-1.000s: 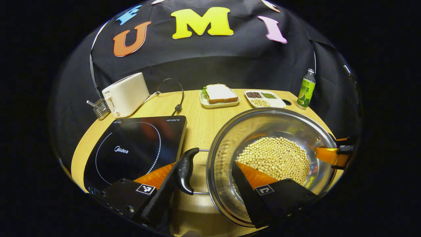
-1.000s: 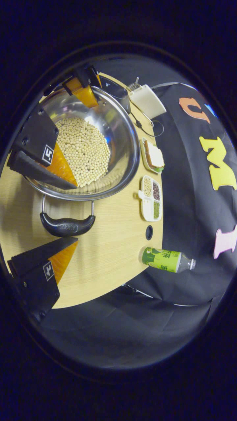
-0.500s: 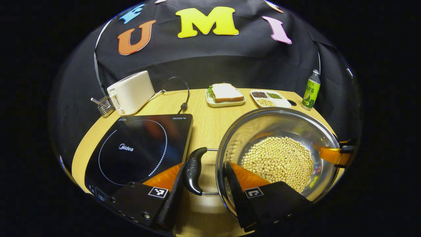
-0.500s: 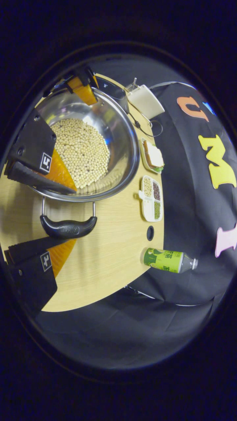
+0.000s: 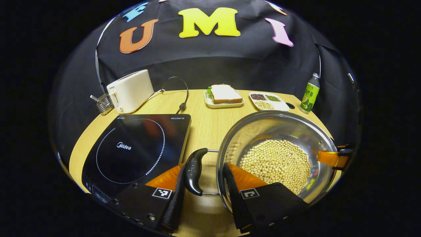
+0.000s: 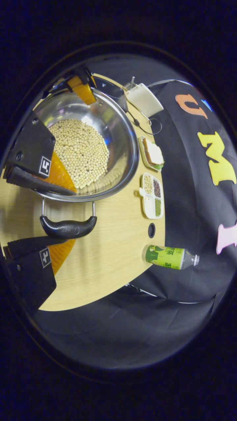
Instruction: First push the handle of the pot to place it horizontally, then grasp the pot with both hands and set it on the induction cooktop.
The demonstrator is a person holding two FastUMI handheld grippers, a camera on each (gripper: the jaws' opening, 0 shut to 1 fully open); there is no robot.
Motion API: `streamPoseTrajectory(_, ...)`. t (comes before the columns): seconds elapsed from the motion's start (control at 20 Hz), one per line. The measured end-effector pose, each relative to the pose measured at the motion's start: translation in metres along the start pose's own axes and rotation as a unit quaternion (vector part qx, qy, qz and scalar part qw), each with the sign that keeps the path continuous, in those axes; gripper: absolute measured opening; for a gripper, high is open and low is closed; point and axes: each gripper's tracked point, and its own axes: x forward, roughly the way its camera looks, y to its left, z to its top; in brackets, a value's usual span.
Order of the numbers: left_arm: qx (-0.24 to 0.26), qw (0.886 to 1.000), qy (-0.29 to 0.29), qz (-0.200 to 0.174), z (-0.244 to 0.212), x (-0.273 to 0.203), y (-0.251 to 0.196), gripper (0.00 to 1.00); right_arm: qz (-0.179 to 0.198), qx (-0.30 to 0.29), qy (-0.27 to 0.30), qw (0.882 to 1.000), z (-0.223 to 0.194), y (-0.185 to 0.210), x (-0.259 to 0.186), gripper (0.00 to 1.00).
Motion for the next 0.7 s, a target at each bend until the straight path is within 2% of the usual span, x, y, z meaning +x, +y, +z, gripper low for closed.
streamPoseTrajectory(0.05, 0.0, 1.0, 0.0, 0.001, -0.001, -0.001, 0.001, 0.6, 0.001, 0.0, 0.002, 1.0, 0.0, 0.001, 0.0, 0.61)
streamPoseTrajectory(0.4, 0.0, 1.0, -0.002, -0.003, 0.006, -0.005, 0.002, 0.6, -0.001, 0.007, -0.002, 1.0, 0.004, 0.001, -0.007, 0.63)
streamPoseTrajectory(0.5, 0.001, 1.0, -0.006, -0.003, 0.01, -0.008, 0.006, 0.6, -0.003, 0.003, -0.005, 1.0, 0.009, 0.002, -0.014, 0.6)
streamPoseTrajectory(0.7, 0.002, 1.0, -0.015, -0.004, 0.027, -0.022, 0.016, 0.6, -0.001, 0.01, -0.008, 1.0, 0.021, 0.017, -0.03, 0.62)
